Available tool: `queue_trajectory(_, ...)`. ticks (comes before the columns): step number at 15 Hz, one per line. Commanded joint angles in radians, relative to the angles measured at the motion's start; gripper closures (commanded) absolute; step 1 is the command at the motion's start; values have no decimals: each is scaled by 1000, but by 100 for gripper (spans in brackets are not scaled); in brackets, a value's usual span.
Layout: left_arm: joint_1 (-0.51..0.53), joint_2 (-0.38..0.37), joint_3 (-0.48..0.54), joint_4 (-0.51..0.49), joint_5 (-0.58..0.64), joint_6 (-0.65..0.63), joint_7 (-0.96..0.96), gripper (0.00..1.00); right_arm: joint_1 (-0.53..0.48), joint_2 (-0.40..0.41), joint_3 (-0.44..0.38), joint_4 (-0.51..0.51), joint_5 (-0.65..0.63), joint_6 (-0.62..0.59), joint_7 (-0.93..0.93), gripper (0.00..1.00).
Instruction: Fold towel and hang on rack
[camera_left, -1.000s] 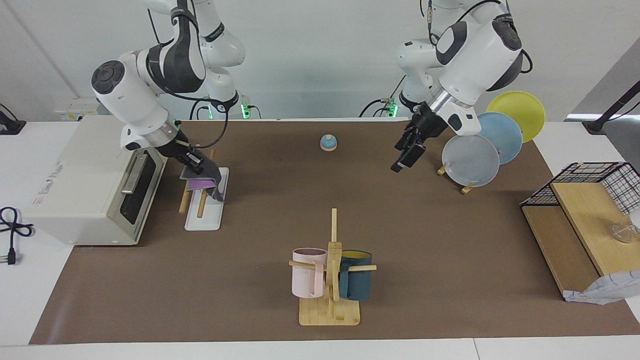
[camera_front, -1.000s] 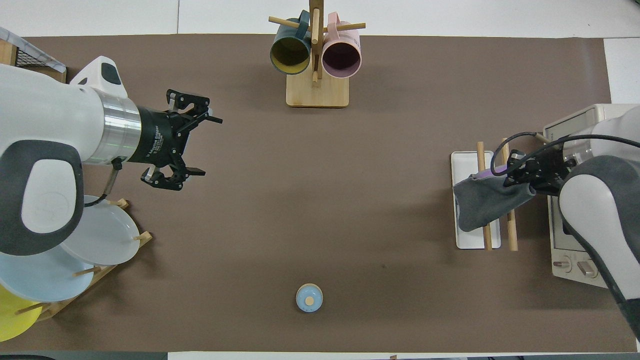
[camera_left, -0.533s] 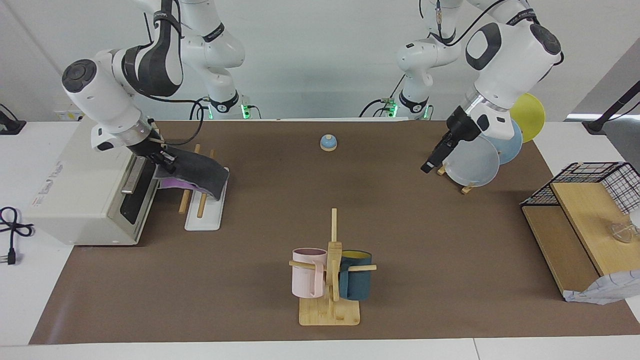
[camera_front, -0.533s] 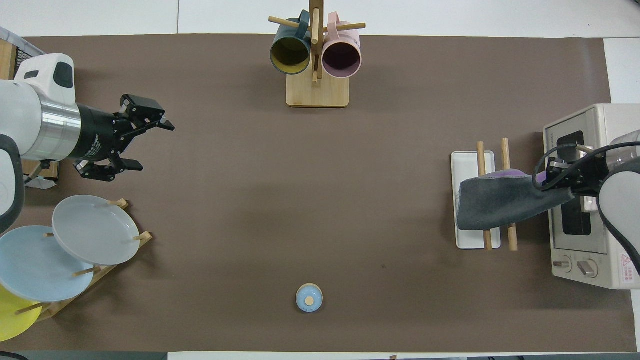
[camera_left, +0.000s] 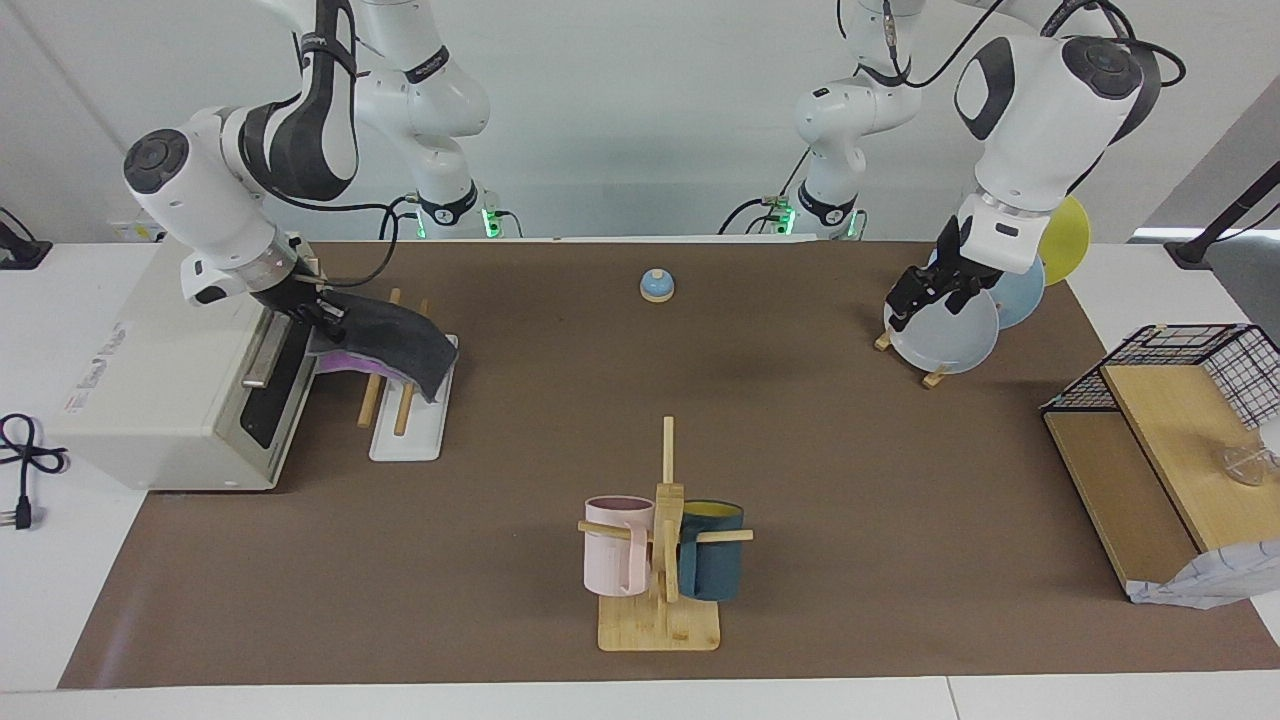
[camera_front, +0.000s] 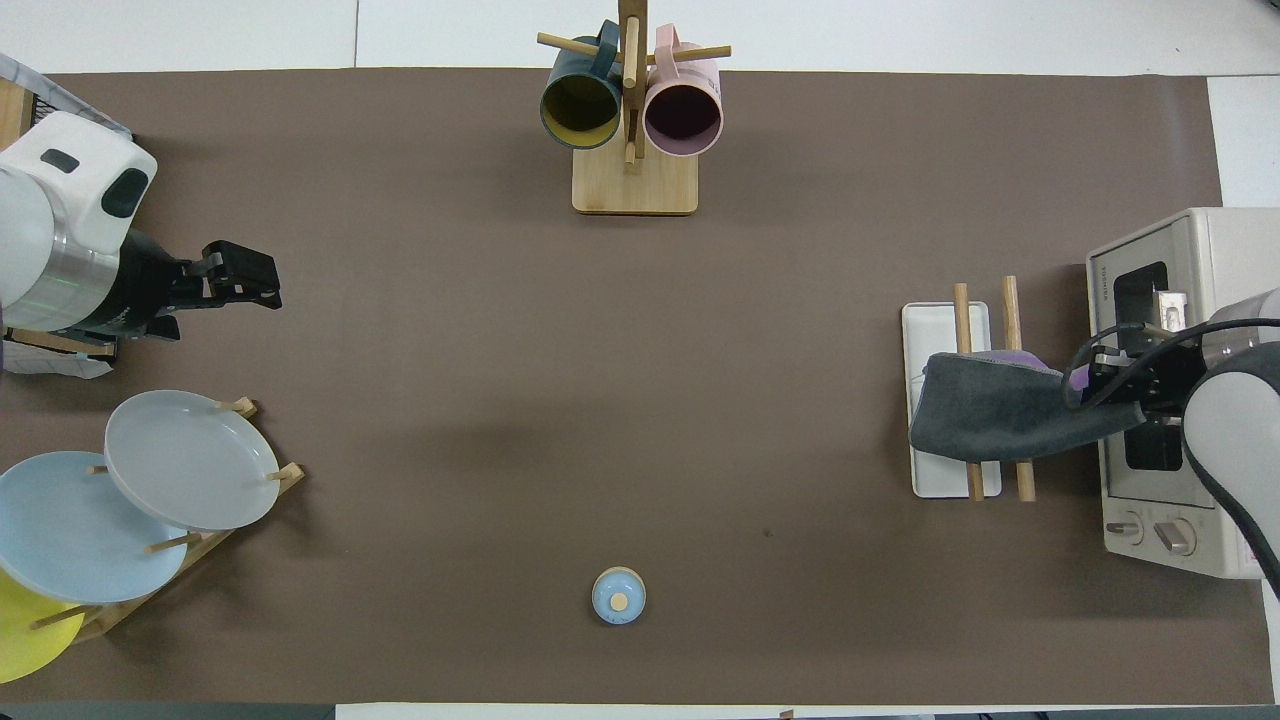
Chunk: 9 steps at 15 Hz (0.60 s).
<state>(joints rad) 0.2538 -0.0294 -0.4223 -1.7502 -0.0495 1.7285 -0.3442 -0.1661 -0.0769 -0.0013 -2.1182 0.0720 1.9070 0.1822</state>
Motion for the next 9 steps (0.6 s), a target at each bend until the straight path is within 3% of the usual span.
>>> queue_trajectory(1, 7, -15, 16, 63, 26, -110, 121, 0, -26, -29, 12, -28, -38, 24, -46, 69)
queue_trajectory(2, -4, -14, 36, 84, 37, -142, 163, 0, -29, -27, 11, -25, -38, 23, -76, 51)
queue_trajectory(3, -11, -15, 39, 99, 54, -167, 178, 0, -29, -24, 11, -20, -40, 23, -113, 19)
queue_trajectory(4, -14, -18, 45, 104, 68, -185, 183, 0, -32, -21, 11, -6, -41, 17, -150, 0)
queue_trajectory(6, -65, -24, 94, 104, 79, -208, 232, 0, -41, -6, 11, 32, -60, 10, -207, 0)
queue_trajectory(9, -258, -30, 288, 104, 79, -251, 241, 0, -35, 0, 14, 72, -96, -2, -210, 0)
